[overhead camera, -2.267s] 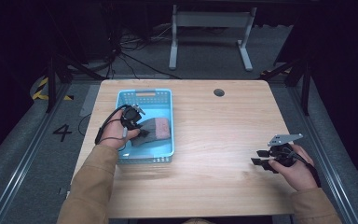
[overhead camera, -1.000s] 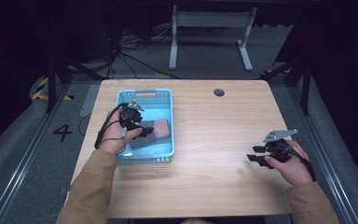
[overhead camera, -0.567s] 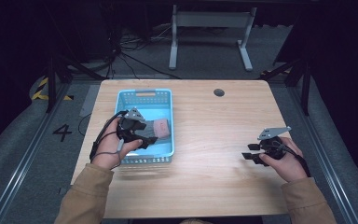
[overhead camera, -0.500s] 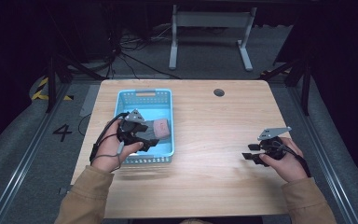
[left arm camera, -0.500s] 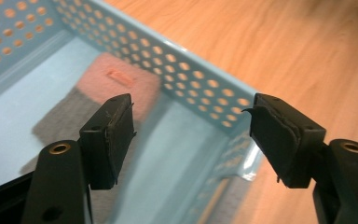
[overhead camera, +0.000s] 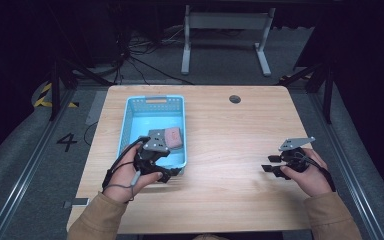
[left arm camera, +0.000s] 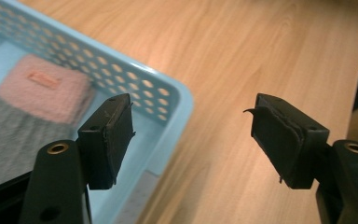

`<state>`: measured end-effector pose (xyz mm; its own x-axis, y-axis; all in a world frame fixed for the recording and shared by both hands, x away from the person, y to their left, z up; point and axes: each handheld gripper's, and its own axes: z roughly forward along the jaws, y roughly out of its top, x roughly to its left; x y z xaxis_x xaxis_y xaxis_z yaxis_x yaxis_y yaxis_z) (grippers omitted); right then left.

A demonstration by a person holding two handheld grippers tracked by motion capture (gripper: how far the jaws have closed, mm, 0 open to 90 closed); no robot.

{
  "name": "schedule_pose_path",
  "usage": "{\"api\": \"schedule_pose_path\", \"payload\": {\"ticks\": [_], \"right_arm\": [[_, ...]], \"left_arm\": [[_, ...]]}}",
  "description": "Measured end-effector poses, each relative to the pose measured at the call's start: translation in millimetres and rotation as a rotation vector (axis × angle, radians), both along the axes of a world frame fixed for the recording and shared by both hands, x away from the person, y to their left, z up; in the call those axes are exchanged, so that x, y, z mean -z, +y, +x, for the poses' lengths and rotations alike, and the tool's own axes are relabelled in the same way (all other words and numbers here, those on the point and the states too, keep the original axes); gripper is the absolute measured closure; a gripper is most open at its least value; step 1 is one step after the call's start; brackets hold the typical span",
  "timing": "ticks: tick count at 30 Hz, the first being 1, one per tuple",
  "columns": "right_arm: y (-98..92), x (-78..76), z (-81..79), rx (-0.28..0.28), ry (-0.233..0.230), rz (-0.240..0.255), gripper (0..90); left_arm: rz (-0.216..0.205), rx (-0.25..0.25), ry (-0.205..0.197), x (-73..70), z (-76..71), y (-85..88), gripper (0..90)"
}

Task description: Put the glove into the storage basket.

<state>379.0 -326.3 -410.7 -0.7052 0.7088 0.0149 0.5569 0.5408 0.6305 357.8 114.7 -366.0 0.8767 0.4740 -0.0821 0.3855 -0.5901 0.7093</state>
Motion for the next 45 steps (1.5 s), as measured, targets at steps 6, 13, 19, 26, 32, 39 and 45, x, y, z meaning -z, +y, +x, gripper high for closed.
{"api": "schedule_pose_path", "payload": {"ticks": [6, 13, 19, 26, 32, 39, 45], "right_arm": [[-0.3, 1.3, -0.9, 0.000, 0.007, -0.001, 51.8], [-2.1, 1.7, -1.6, 0.006, 0.010, 0.001, 51.7], [-1.7, 3.2, -1.6, 0.003, 0.015, -0.002, 51.6], [-1.5, 5.3, -1.4, 0.000, 0.020, -0.004, 51.5], [-1.1, 7.2, -1.4, 0.004, 0.023, -0.008, 51.4], [0.3, 12.9, -0.6, -0.001, 0.032, -0.016, 51.4], [4.5, 22.9, 0.2, -0.020, 0.040, -0.019, 51.4]], "left_arm": [[0.002, 0.027, 0.014, 13.9, -7.1, -10.6, 30.0], [-0.008, 0.067, 0.019, 29.5, -18.3, -22.4, 29.7], [-0.007, 0.088, 0.018, 46.2, -22.5, -30.1, 29.8], [-0.015, 0.083, 0.017, 68.8, -24.1, -34.8, 29.8], [0.014, 0.077, 0.018, 84.3, -23.6, -35.9, 29.4], [0.021, 0.041, 0.022, 97.8, -22.5, -34.3, 27.4], [0.035, 0.042, 0.020, 101.0, -24.5, -35.7, 26.7]]}}
